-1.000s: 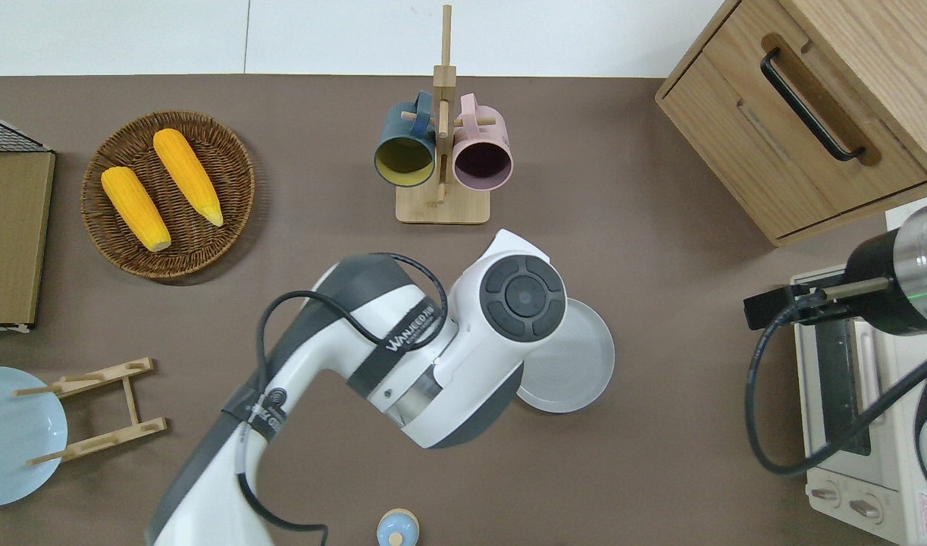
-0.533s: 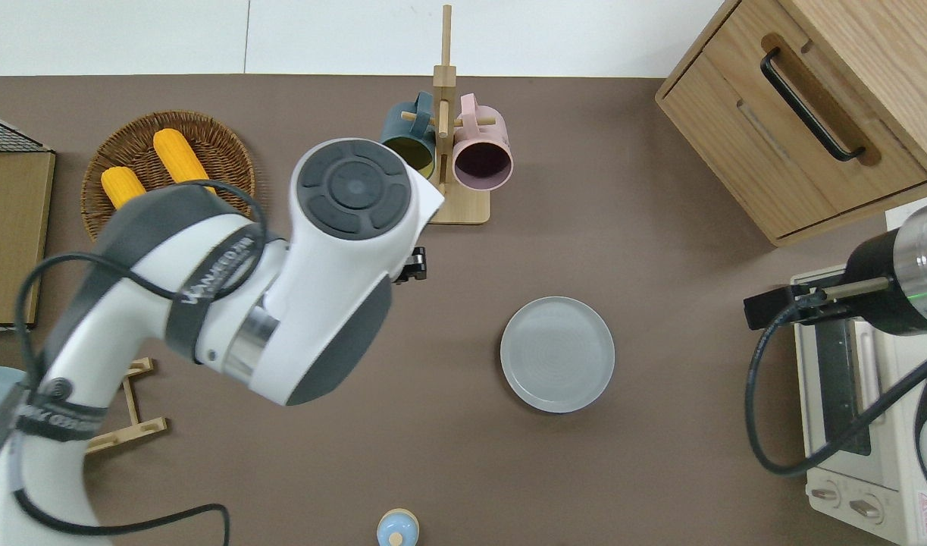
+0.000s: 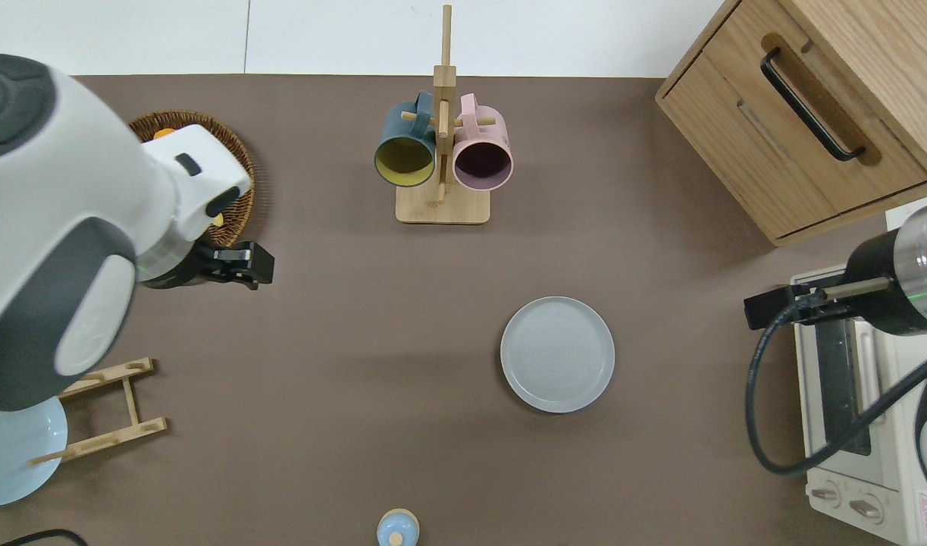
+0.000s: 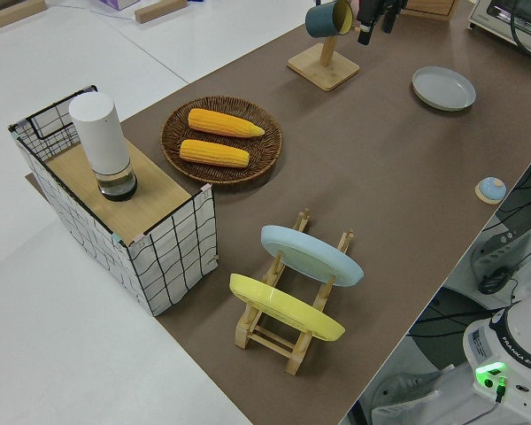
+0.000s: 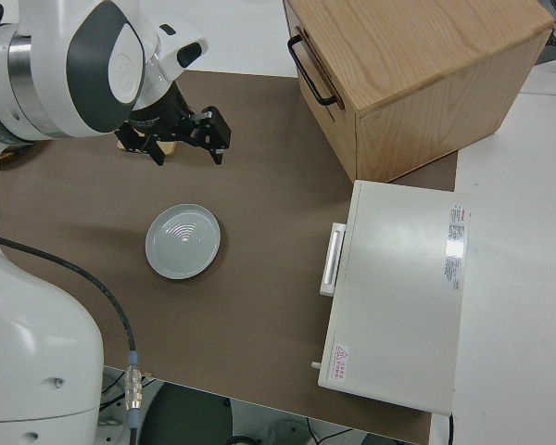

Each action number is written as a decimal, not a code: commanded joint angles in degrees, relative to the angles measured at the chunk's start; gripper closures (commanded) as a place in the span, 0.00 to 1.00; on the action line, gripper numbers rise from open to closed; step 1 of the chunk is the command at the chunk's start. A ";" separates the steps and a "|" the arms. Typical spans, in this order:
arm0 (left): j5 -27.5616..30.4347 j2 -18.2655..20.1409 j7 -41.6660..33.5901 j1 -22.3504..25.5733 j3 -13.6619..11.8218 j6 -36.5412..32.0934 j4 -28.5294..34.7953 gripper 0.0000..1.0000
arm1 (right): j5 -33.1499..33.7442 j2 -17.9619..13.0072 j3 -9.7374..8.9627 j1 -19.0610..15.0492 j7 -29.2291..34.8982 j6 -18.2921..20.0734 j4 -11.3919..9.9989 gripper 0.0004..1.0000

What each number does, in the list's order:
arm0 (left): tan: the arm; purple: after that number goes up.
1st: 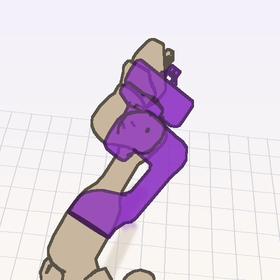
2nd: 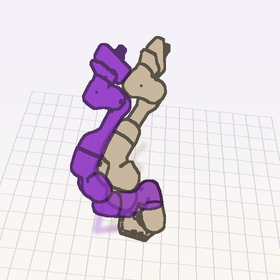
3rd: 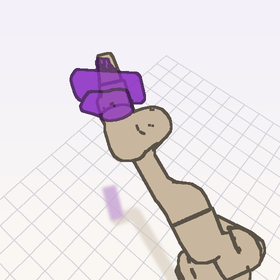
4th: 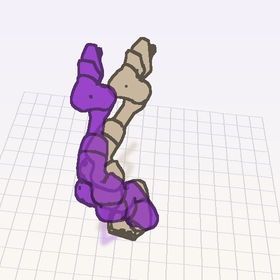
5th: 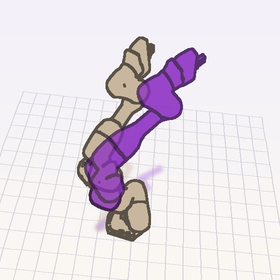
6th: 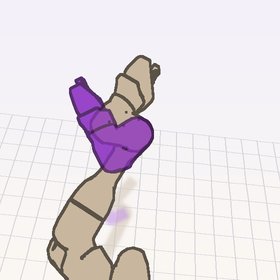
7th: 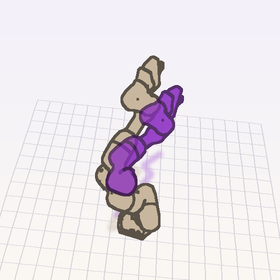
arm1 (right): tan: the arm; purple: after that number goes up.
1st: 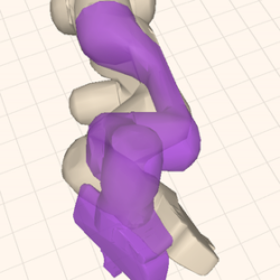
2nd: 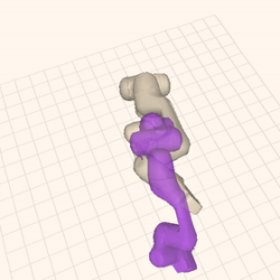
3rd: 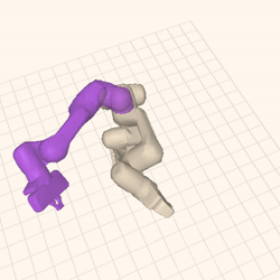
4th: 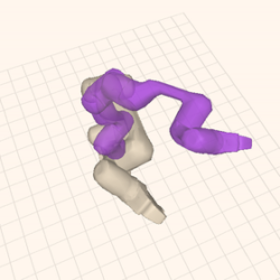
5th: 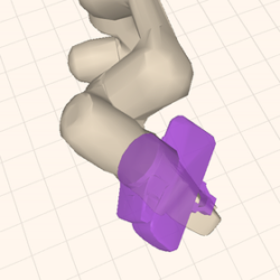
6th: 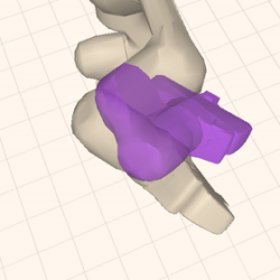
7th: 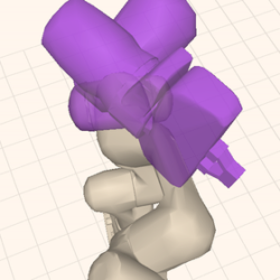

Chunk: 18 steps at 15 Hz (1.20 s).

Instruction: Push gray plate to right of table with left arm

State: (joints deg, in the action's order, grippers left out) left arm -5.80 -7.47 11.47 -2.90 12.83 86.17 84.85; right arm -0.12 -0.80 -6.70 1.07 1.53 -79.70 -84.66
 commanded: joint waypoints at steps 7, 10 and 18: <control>5.77 20.90 -14.17 4.84 -4.28 4.27 20.43 0.00 | -0.59 -0.17 -0.86 -1.16 0.05 0.86 0.46 0.02; 7.92 25.92 -12.01 4.92 -8.35 4.70 25.26 0.00 | -0.59 -0.17 -0.86 -1.16 0.05 0.86 0.46 0.02; 5.62 23.91 -1.18 4.49 -5.44 5.93 25.10 0.00 | -0.59 -0.17 -0.77 -1.16 0.05 0.86 0.46 0.02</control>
State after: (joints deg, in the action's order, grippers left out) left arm 0.67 16.18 9.82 1.26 7.52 90.33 108.77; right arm -0.12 -0.80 -6.70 1.07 1.53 -79.70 -84.66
